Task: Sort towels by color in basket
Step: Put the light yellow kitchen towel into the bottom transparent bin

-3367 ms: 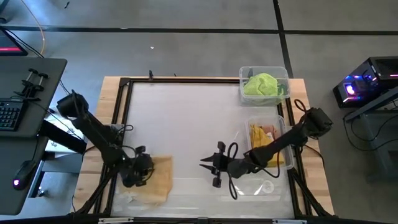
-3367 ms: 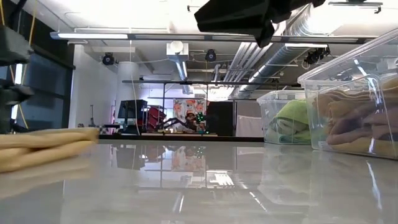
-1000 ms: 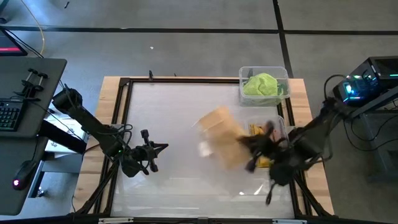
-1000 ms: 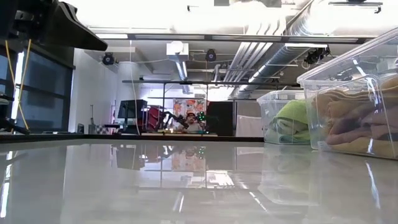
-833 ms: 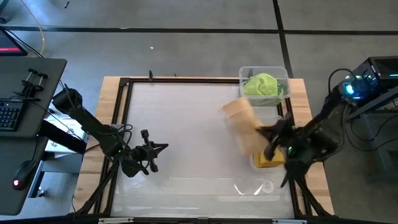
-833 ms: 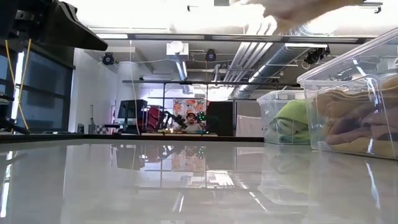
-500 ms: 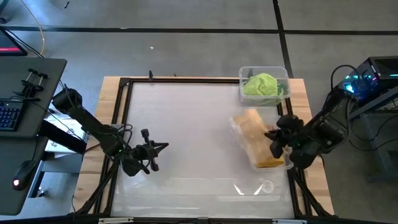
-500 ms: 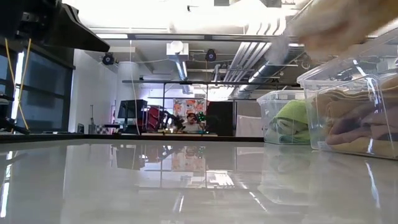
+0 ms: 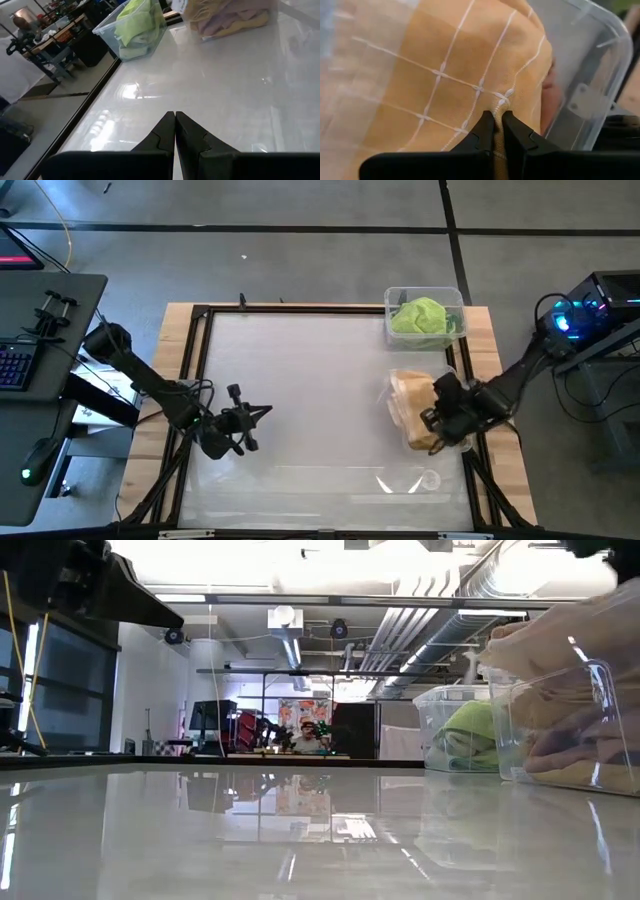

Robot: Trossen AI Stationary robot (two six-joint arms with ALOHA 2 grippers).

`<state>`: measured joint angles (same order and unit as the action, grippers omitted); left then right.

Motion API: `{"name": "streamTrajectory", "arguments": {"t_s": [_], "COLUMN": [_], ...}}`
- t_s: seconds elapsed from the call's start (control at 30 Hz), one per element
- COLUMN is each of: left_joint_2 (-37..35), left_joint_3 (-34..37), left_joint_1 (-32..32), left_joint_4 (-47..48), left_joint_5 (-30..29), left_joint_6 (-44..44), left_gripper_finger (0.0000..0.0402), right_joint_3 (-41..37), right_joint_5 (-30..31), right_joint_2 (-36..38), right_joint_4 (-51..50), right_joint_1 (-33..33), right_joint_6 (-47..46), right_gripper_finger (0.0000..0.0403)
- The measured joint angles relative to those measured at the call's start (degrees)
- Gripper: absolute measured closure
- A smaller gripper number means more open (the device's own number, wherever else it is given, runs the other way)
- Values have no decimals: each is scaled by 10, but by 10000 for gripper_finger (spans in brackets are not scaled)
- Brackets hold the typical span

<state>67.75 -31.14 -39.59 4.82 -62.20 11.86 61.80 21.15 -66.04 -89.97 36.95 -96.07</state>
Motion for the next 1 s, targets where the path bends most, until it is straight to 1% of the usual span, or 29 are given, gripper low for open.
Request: {"name": "streamTrajectory", "arguments": {"t_s": [0.13,0.27,0.37,0.43,0.53,0.63,0.77,0.83,0.87,0.97,1.0], "left_joint_2": [0,0,0,0,0,0,0,0,0,0,0], "left_joint_3": [0,0,0,0,0,0,0,0,0,0,0], "left_joint_1": [12,19,19,19,19,19,19,19,19,19,19], "left_joint_4": [-2,-6,-10,-14,-17,-17,-17,-17,-17,-20,-20], "left_joint_5": [1,3,5,6,10,16,16,16,16,16,16], "left_joint_6": [0,0,0,1,0,0,-3,-10,-14,-10,-6], "left_gripper_finger": [401,401,401,401,401,401,401,401,401,401,401], "right_joint_3": [-29,-45,-59,-64,-63,-43,20,57,74,102,102], "right_joint_5": [27,26,-12,-37,-51,-52,-52,-40,-24,52,57], "right_joint_2": [0,0,-1,-1,-1,4,12,15,16,15,15], "right_joint_4": [0,1,0,-1,-1,-1,-1,0,0,4,10], "right_joint_1": [-40,-66,-75,-73,-62,-56,-54,-55,-55,-55,-59], "right_joint_6": [-10,7,14,14,22,44,65,68,68,86,103], "right_gripper_finger": [391,391,383,366,336,311,295,293,293,292,292]}}
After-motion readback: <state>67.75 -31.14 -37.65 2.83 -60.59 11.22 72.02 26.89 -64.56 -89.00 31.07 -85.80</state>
